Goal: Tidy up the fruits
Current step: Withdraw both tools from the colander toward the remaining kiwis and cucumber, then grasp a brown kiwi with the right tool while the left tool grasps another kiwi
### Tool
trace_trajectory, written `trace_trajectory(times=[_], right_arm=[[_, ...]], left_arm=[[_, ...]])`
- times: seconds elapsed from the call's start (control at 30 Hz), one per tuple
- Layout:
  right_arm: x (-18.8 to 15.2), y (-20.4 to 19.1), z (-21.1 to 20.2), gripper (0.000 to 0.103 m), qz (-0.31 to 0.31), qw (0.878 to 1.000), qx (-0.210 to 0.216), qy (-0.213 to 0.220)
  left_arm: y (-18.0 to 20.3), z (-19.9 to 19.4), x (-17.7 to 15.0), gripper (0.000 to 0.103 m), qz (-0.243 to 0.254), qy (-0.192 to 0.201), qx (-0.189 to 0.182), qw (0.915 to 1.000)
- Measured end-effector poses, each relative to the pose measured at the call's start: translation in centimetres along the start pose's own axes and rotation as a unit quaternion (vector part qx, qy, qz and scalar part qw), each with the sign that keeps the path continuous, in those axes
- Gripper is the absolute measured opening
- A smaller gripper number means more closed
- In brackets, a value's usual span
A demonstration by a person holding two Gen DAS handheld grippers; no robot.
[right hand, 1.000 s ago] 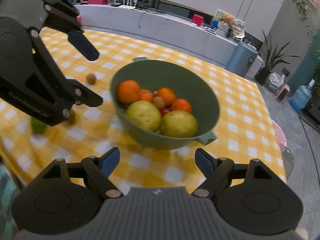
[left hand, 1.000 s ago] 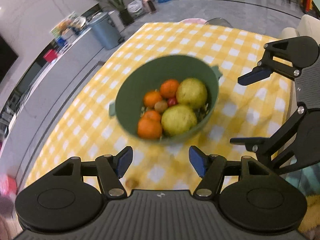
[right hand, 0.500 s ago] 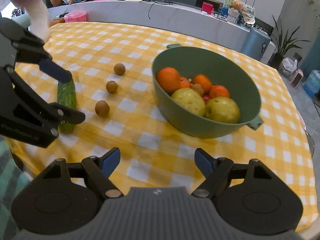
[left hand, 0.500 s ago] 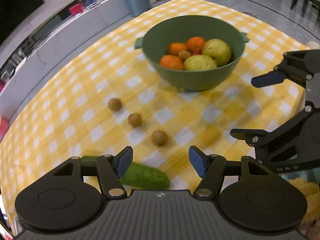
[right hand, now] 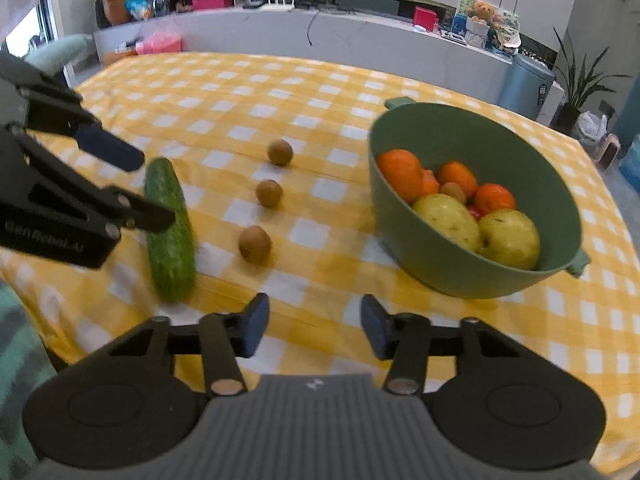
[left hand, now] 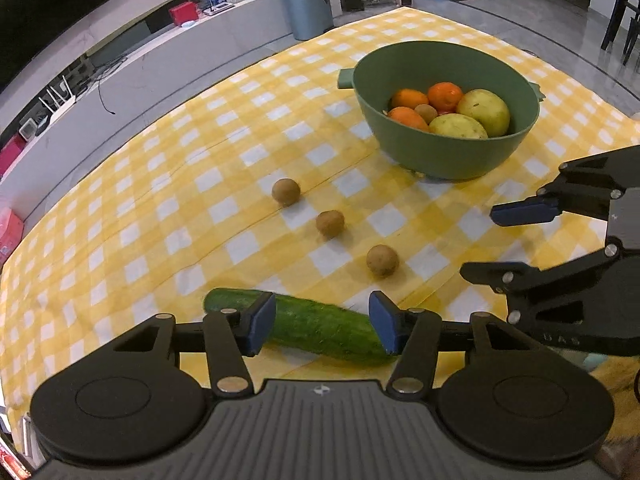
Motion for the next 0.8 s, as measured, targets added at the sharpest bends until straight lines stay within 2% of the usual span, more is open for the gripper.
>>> trace_trajectory(times=[0.1,0.3,0.37,0.8], right_arm=[[0.5,-0.8,0.1,0.031,0.010,1.000,0.014,0.005],[1.7,-2.3,1.2,0.031,0.005,0.999,0.036,0.024],[1.9,-2.5,1.9,0.031,0.008,0.999,0.039,0.023],[2.5,-2.3,4.7,0.031,0.032,0.998,0.049,0.005]], left_arm=[[-1.0,-0.3,-0.7,0.062,-0.015,-0.006,-0.009,0.9998],[-2.5,-0.7,-1.1,0.062,-0.014,0.004,0.003,0.9999],[-2.6,-0.6,-1.1,0.057,-0.012,0.012,0.009,0.9998],[-2.6,1.0,0.3,0.055,-0.037,0.009,-0.013,0.9992]])
Point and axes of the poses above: each gripper's, at about its wrist camera, not at the fingertips, and z roughly the way its jaws point, y to its right, x to its top, the point moved 6 cm from there along z, roughly the way its jaws point, and after that the axes turned 5 degrees about -z, right-handed, at the moved point
